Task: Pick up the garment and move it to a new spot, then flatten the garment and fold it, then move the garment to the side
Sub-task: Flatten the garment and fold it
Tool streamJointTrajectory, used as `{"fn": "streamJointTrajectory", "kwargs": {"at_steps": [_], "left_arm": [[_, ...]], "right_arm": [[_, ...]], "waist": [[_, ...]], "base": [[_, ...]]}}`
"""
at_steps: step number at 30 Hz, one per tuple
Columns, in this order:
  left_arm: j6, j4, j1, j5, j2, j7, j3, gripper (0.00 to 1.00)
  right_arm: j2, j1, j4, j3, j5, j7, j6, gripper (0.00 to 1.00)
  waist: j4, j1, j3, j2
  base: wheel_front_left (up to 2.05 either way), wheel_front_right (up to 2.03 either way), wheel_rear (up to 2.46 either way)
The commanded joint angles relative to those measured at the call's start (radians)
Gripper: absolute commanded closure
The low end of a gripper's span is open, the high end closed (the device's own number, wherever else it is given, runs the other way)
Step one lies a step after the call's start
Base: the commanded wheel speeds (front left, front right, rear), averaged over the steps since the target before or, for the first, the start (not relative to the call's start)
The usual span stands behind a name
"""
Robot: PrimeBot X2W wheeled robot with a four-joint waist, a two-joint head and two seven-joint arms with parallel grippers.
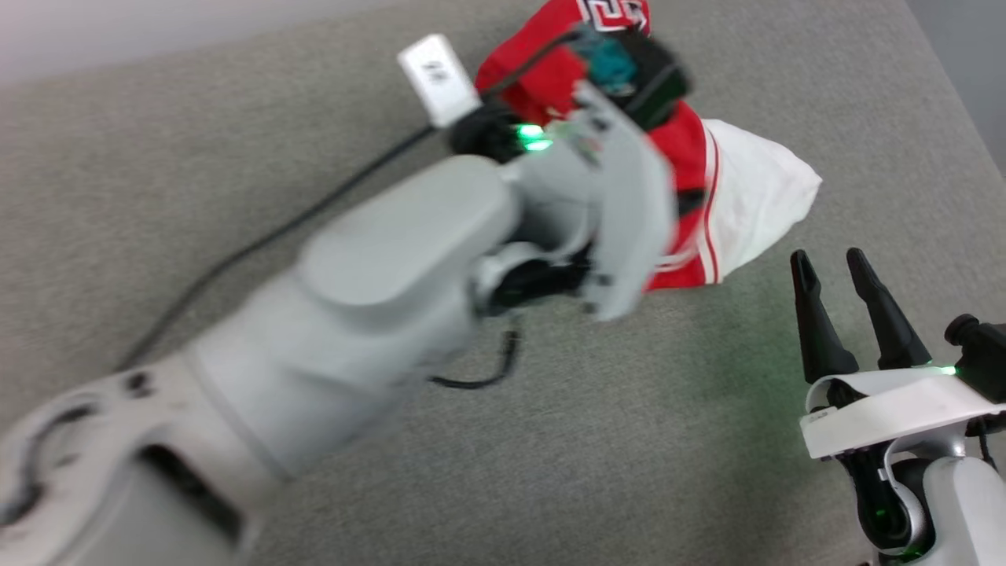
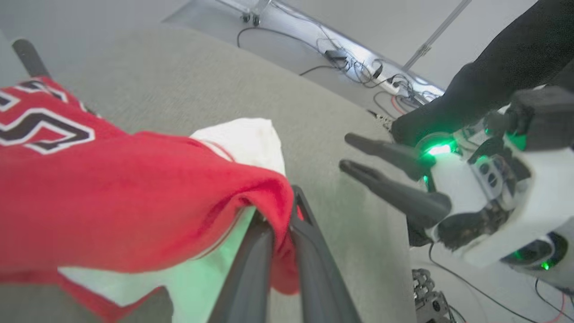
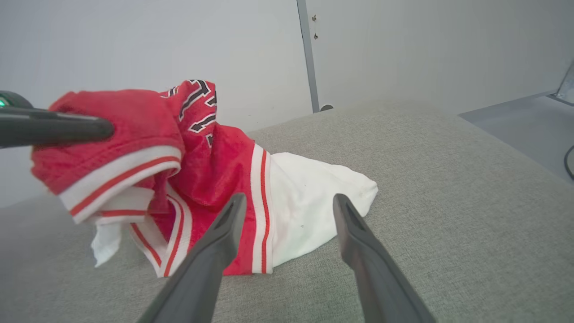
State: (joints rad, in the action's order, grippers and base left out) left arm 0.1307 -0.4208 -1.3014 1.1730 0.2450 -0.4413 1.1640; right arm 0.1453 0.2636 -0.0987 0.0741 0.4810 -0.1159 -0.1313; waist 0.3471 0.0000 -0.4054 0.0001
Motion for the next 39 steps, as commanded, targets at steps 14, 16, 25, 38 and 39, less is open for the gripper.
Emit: {"fn": "streamJointTrajectory", "kwargs": {"at_steps": [14,16,25,38,39], "left_arm": [[-0.001,-0.479,0.003,0.019,-0.173,0.319,0.046,1.0],[-0.001,-0.48,0.005,0.029,-0.18,0.317,0.063,0.05],[-0.001,-0.314,-0.056,0.172,-0.108,0.214,0.077,0.0],[-0.001,-0.244,-0.03,0.264,0.029,-0.097,0.107,0.0],[-0.001,-0.25,-0.02,0.277,0.026,-0.113,0.107,0.0]], "right_arm": [[-0.032,0.074,-0.105,0.114,0.054,-0.076,0.001,0.0],[-0.019,0.074,-0.115,0.105,0.057,-0.084,0.001,0.0],[0.023,0.034,-0.11,0.046,0.043,-0.075,0.001,0.0],[0.01,-0.012,-0.044,0.009,0.017,-0.026,0.001,0.0],[0.009,-0.012,-0.041,0.005,0.016,-0.025,0.001,0.0]], "waist": [[0.123,0.0,-0.071,-0.0001],[0.108,0.0,-0.069,-0.0001],[-0.01,0.0,-0.002,-0.0001],[-0.024,0.0,0.024,-0.0001],[-0.02,0.0,0.02,-0.0001]], "base": [[0.0,0.0,0.0],[0.0,0.0,0.0],[0.0,0.0,0.0],[0.0,0.0,0.0],[0.0,0.0,0.0]]}}
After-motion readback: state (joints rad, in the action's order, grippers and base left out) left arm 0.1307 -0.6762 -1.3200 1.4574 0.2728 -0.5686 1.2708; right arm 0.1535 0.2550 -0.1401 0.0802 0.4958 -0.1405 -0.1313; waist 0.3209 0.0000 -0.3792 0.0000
